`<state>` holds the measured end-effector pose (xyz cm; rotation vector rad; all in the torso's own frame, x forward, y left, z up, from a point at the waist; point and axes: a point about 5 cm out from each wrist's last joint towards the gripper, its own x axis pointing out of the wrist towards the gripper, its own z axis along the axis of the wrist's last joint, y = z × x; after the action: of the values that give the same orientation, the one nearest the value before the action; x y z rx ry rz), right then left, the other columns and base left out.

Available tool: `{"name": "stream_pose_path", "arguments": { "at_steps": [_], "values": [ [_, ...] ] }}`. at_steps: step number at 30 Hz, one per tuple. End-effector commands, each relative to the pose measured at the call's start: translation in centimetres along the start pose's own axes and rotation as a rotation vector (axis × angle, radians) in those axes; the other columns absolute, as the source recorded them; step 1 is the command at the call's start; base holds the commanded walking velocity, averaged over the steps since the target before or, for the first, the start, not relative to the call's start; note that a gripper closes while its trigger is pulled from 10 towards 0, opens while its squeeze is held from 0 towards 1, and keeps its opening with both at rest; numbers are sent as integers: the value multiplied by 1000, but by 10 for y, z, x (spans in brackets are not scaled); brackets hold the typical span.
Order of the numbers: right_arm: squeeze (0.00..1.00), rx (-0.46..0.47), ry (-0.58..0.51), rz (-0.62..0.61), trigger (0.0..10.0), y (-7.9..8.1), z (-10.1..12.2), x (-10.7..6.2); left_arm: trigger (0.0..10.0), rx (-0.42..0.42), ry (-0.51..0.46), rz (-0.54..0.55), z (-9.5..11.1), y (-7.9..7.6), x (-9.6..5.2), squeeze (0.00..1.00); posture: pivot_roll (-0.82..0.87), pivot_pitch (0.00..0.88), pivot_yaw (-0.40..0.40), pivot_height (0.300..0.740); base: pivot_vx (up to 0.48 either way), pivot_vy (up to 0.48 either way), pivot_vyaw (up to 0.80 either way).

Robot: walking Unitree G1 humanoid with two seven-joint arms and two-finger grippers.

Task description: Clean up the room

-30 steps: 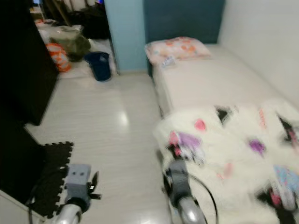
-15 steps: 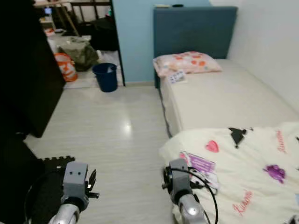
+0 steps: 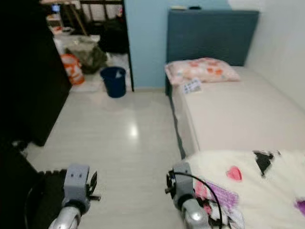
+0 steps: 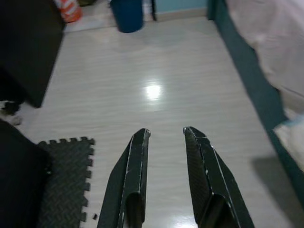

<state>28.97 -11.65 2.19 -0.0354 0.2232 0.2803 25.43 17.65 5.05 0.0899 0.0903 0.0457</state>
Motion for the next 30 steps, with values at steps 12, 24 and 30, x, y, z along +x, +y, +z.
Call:
{"name": "stream_pose_path", "arguments": {
  "at_steps": [12, 24, 30],
  "values": [
    [0, 13, 41, -2, 10000, 2, -9, -3, 10000, 15, 33, 11, -7, 4, 1, 0, 8, 79, -6, 740, 436, 0, 0],
    [0, 19, 50, -5, 10000, 0, -10, -2, 10000, 16, 35, 10, -7, 3, 2, 0, 11, 88, -12, 740, 435, 0, 0],
    [0, 11, 46, 2, 10000, 2, -9, -2, 10000, 15, 34, 15, -7, 3, 2, 0, 9, 93, -15, 740, 436, 0, 0]
  ]
}}
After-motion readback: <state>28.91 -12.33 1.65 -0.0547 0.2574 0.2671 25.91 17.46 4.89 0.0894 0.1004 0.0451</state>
